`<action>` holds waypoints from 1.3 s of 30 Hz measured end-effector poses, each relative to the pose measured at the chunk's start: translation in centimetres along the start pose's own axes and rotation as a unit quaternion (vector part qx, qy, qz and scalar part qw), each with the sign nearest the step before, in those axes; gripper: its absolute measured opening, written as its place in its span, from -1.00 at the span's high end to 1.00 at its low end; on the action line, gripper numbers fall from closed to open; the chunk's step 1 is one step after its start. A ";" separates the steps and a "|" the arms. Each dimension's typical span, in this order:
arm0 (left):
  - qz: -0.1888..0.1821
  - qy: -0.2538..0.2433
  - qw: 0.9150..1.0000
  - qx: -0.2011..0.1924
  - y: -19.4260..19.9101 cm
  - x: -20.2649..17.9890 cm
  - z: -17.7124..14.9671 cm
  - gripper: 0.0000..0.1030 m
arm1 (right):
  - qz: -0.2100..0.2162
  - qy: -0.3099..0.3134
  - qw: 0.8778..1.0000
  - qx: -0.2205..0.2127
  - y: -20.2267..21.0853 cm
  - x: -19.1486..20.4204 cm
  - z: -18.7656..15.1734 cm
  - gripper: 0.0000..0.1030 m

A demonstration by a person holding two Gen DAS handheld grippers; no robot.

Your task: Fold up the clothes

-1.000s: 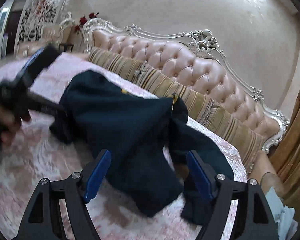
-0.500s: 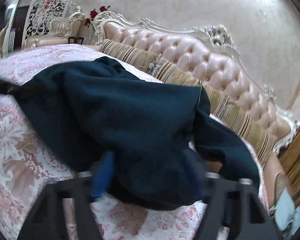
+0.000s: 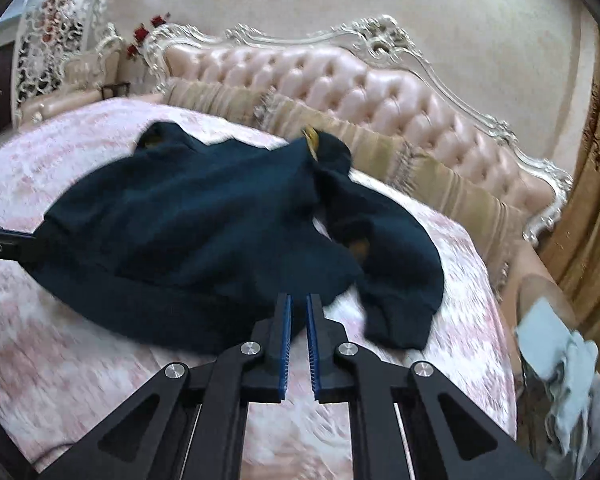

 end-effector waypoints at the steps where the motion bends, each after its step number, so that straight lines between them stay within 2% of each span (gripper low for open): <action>1: 0.004 0.005 1.000 0.000 0.3 0.3 -0.3 0.21 | 0.001 -0.006 1.000 0.005 0.0 -0.3 -0.3 0.85; 4: 0.015 0.012 1.000 -0.023 2.6 1.2 -0.5 -0.15 | 0.009 -0.015 1.000 0.005 0.4 -0.5 -0.7 0.80; 5: 0.023 0.015 0.999 -0.038 3.9 2.0 0.0 -0.18 | 0.012 -0.010 1.000 -0.001 0.7 -0.3 -0.5 0.77; 7: 0.040 0.023 0.996 -0.070 6.4 3.6 0.7 -0.18 | 0.022 0.005 1.000 -0.021 1.4 0.8 0.0 0.54; 9: 0.077 0.024 0.991 -0.109 7.9 5.9 3.5 -0.18 | 0.044 0.008 0.999 -0.030 1.6 2.2 0.3 -0.12; 10: 0.090 0.020 0.988 -0.124 8.1 6.9 4.8 -0.17 | 0.049 0.009 0.998 -0.033 1.6 2.9 0.3 -0.20; 11: 0.095 0.034 0.986 -0.133 7.5 8.5 6.4 -0.17 | 0.048 0.010 0.998 -0.034 1.4 3.4 0.5 -0.22; 13: 0.105 0.067 0.985 -0.123 5.0 11.2 8.6 -0.16 | 0.045 0.013 0.998 -0.029 1.0 4.2 0.4 -0.22; 16: 0.105 0.118 0.984 -0.079 0.1 14.0 10.5 0.63 | 0.039 0.025 0.999 -0.027 0.9 5.1 0.1 -0.26; 19: 0.085 0.153 0.983 -0.061 -2.5 14.5 10.6 0.63 | 0.028 0.051 0.998 -0.033 0.9 5.4 -0.4 -0.30; 21: 0.065 0.180 0.979 -0.068 -3.2 14.5 10.9 0.54 | 0.028 0.059 0.997 -0.038 0.8 5.4 -0.7 -0.30; 25: 0.081 0.191 0.975 -0.074 -3.9 14.3 11.2 0.46 | 0.027 0.049 0.998 -0.043 0.1 4.8 -0.7 -0.30; 27: 0.099 0.181 0.976 -0.076 -4.2 13.9 11.4 0.40 | 0.029 0.039 0.998 -0.042 -0.2 4.6 -0.6 -0.30; 29: 0.121 0.157 0.977 -0.077 -4.9 13.2 12.0 0.19 | 0.031 0.033 0.998 -0.041 -0.5 4.5 -0.5 -0.31; 32: 0.182 0.090 0.977 -0.067 -6.5 12.3 12.6 0.18 | 0.030 0.027 0.998 -0.039 -0.7 4.4 -0.5 -0.31; 33: 0.192 0.076 0.976 -0.068 -6.7 12.3 12.6 0.19 | 0.028 0.023 0.998 -0.042 -0.6 4.2 -0.3 -0.31; 34: 0.201 0.064 0.975 -0.069 -6.9 12.3 12.6 0.36 | 0.027 0.018 0.998 -0.044 -0.5 4.1 -0.2 -0.31; 35: 0.208 0.060 0.974 -0.068 -6.9 12.7 12.7 0.70 | 0.025 0.014 0.998 -0.047 -0.3 3.9 -0.1 -0.31; 37: 0.183 0.077 0.978 -0.072 -6.3 13.5 12.7 0.76 | 0.022 0.007 0.999 -0.048 -0.3 3.5 0.1 -0.36; 39: 0.167 0.075 0.981 -0.071 -5.7 13.8 12.7 0.80 | 0.022 0.002 0.999 -0.045 -0.5 3.4 0.2 -0.51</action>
Point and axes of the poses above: each gripper's, at about its wrist camera, not at the fingertips, and y roughly against the way its jaws point, x to its left, z to its top, the point moved 7 cm from there along -y, roughly the way its jaws point, and after that the axes turned 11 degrees about -z, right-handed, at the moved point
